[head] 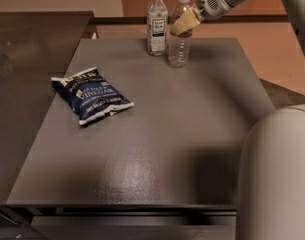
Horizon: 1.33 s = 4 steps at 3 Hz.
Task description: Move water bottle near blue plastic bottle
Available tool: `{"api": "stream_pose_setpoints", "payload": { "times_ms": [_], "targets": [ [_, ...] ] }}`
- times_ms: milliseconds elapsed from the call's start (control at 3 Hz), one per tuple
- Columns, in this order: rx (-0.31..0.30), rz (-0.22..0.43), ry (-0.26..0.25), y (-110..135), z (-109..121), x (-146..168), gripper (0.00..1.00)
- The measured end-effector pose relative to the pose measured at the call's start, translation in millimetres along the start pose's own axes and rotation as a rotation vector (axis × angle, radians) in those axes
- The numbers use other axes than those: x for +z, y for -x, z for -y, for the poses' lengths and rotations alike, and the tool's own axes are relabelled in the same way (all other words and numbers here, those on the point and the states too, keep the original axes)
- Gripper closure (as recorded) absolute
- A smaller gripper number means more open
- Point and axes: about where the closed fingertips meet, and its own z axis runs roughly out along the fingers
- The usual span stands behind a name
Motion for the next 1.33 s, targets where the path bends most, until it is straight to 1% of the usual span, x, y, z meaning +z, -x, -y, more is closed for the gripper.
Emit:
{"api": "stream_pose_setpoints", "payload": {
  "times_ms": [667,1000,1333],
  "targets": [
    [-0.029,0.023,0.031,6.2,3.3,12.9,0.36],
    [-0.039,0.014,0.042,6.1,3.3,15.4,0.13],
    [-0.045,0.007,0.058,5.0,2.7,18.6,0.0]
  ]
}}
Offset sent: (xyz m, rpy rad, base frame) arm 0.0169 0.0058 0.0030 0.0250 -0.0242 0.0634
